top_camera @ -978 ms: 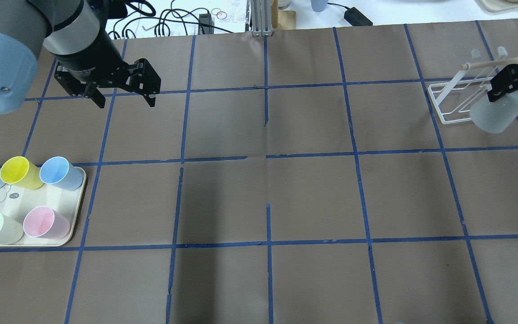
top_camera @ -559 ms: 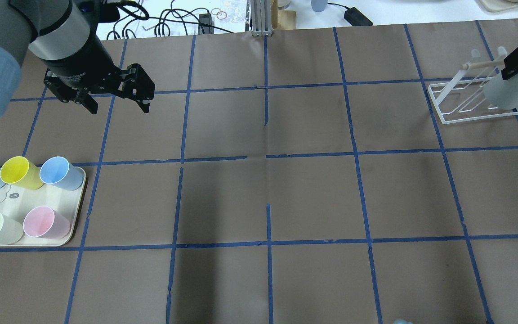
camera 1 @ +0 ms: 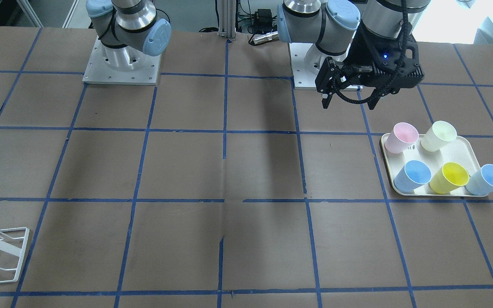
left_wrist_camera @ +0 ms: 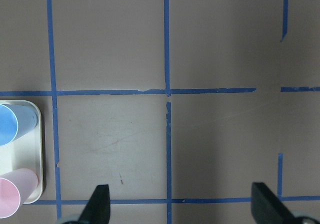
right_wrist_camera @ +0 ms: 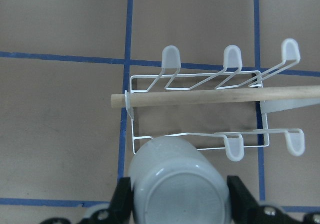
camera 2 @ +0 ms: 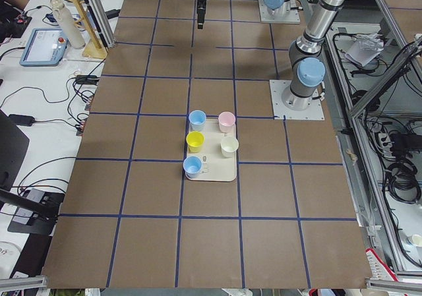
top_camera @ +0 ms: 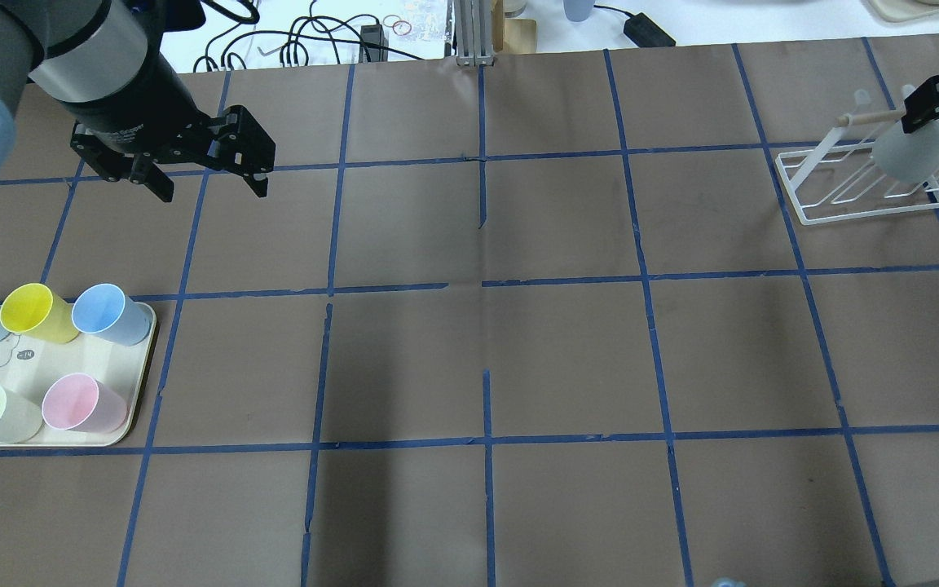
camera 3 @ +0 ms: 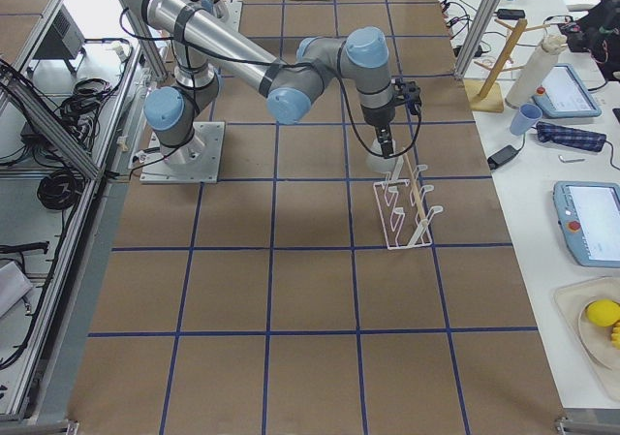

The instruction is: Transfer IKEA cup to right arm and place on rack

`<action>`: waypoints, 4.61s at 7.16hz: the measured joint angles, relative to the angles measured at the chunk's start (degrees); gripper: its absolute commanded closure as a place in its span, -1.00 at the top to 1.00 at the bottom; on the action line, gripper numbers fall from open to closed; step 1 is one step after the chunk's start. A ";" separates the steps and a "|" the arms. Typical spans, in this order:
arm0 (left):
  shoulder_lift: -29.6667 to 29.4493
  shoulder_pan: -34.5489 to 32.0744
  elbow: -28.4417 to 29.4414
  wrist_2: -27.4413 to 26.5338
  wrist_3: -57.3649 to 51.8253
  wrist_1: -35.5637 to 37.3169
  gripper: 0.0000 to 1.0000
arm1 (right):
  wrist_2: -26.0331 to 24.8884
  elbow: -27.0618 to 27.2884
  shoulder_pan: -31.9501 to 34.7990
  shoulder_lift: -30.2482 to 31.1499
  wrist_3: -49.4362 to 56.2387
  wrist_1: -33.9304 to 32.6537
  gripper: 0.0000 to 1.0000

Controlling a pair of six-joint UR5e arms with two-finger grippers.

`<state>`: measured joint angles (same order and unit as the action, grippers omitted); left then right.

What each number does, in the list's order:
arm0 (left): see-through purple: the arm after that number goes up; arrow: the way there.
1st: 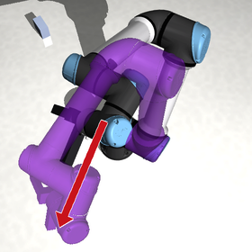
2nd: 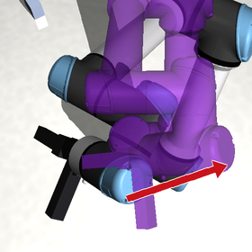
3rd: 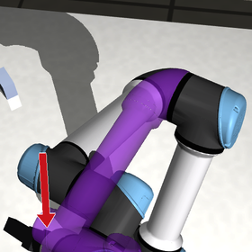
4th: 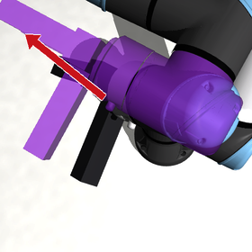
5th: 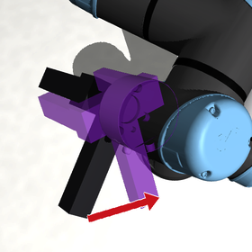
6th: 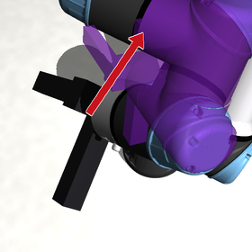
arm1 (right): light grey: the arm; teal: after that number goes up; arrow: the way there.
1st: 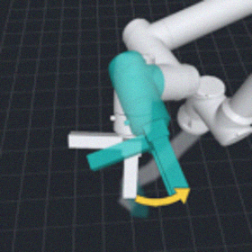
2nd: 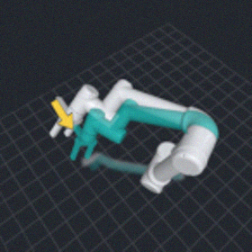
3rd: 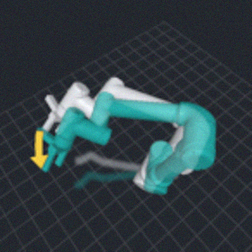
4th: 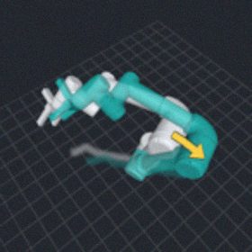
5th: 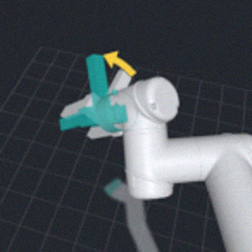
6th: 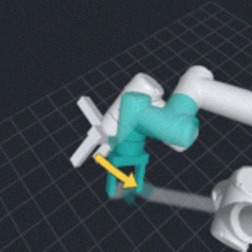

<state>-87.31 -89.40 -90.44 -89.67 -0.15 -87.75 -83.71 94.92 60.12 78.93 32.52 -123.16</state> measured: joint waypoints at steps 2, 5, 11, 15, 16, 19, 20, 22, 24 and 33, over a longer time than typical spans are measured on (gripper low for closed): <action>0.03 0.46 0.20 0.08 -0.02 -0.20 1.00 | 0.04 0.03 0.01 -0.95 -0.15 -1.13 -0.93; 0.13 0.73 -0.07 0.02 0.03 -0.33 1.00 | -0.06 0.13 0.08 -3.35 -0.47 -3.08 -0.93; 0.52 1.53 -0.80 -0.05 0.55 -0.68 1.00 | -0.53 0.85 0.40 -6.61 -0.70 -3.25 -0.90; -0.27 2.22 0.22 -0.21 0.65 -2.52 1.00 | -0.96 0.87 0.44 -8.51 -0.72 -3.40 0.12; -0.53 2.18 0.27 -0.80 0.49 -2.65 1.00 | -1.05 0.86 0.44 -8.89 -0.72 -3.40 0.79; -0.74 2.13 0.34 -0.81 0.41 -2.63 1.00 | -1.20 0.54 0.44 -9.23 -0.78 -3.28 1.00; -0.78 2.13 0.31 -0.59 0.41 -2.64 1.00 | -1.22 0.36 0.44 -8.92 -0.79 -2.94 1.00; -0.78 2.13 0.28 -0.37 0.43 -2.67 1.00 | -1.29 0.21 0.50 -6.25 -0.99 0.01 1.00; -0.66 2.13 0.27 -0.33 0.49 -2.69 1.00 | -1.37 0.33 0.68 1.04 -5.16 9.34 1.00; -0.91 1.93 0.29 -0.55 1.06 -2.94 1.00 | -6.05 1.53 28.64 17.56 -32.72 30.84 1.00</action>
<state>-88.22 -87.47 -90.16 -90.22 0.91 -90.69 -89.76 96.46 88.76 96.49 -0.20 -92.32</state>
